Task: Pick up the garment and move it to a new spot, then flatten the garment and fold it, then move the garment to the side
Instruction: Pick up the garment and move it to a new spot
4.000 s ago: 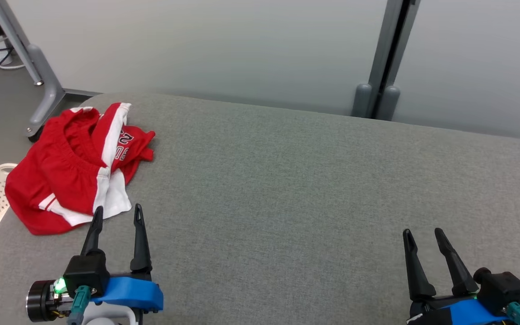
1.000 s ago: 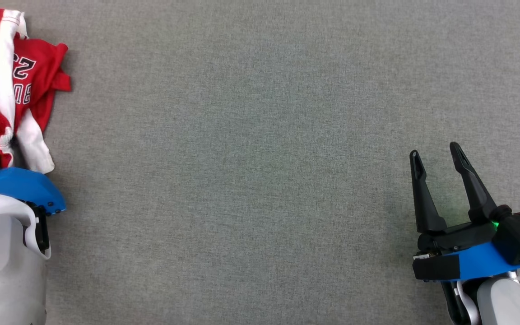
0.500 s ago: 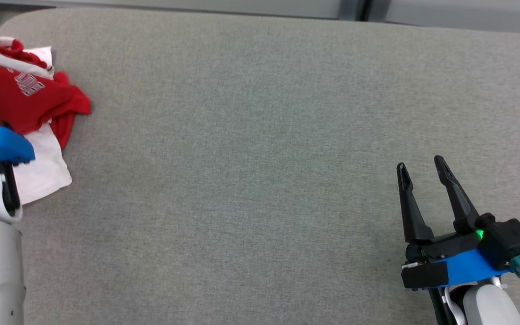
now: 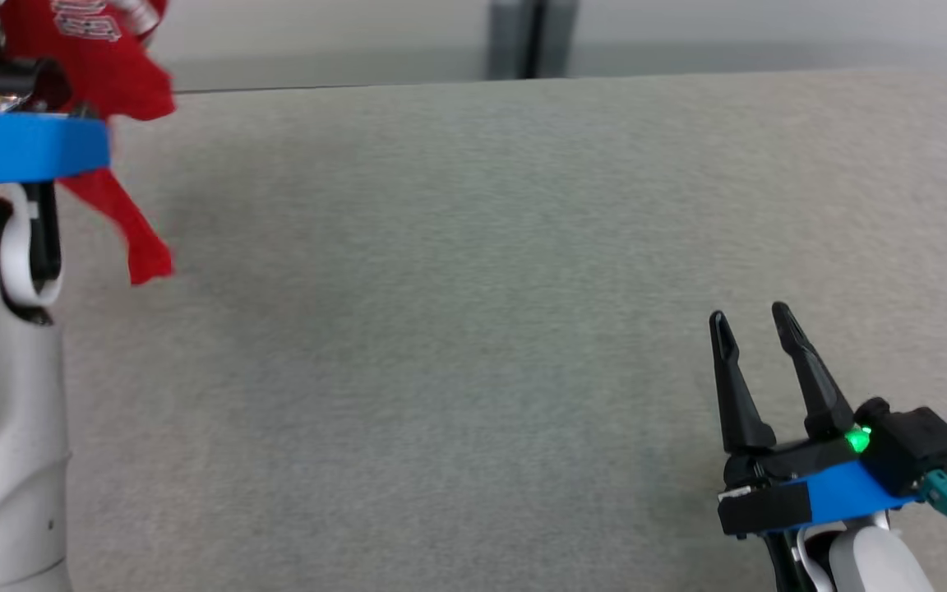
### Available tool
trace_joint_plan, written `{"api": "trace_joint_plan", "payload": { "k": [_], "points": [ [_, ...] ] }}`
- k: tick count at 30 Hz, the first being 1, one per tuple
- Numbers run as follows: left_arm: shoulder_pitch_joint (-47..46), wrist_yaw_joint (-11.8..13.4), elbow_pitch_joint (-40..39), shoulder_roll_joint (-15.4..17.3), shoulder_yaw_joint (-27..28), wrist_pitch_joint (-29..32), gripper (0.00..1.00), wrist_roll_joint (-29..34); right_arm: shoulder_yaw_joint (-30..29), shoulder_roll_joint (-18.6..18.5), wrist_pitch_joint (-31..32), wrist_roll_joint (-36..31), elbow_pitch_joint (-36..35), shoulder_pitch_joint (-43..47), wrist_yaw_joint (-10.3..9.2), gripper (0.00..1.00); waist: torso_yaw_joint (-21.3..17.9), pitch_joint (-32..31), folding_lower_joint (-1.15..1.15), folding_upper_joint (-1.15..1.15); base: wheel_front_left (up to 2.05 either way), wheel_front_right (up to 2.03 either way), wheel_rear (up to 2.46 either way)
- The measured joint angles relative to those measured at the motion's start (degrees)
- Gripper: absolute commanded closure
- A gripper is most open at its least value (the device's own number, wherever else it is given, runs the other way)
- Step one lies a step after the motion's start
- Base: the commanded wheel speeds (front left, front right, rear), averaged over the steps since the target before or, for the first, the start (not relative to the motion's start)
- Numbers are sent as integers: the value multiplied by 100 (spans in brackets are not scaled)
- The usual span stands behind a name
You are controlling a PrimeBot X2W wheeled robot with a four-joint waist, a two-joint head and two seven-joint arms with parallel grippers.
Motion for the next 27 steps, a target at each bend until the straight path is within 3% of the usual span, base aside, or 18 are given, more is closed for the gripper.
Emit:
{"api": "trace_joint_plan", "payload": {
  "k": [7, 15, 20, 27],
  "points": [
    [-377, -134, -601, -324, -686, 359, 100, 3, 43, 2, -4, 227, -57, -2, 0, 0, -764, -6, 0, 0, 0, 0, 0],
    [-582, -212, -282, -705, -1549, 466, 100, -45, 51, 3, -4, 383, -69, -3, 0, 0, -1458, 1, 0, 0, 0, 0, 0],
    [-387, -248, 212, -857, -1913, 374, 100, -149, 58, 2, -4, 423, -65, -1, 0, 0, -1609, -12, 0, 0, 0, 0, 0],
    [714, -245, 1011, -917, -2126, 135, 100, -388, 23, 4, -5, 425, -43, 10, 0, 0, -1498, -9, 0, 0, 0, 0, 0]
  ]
}}
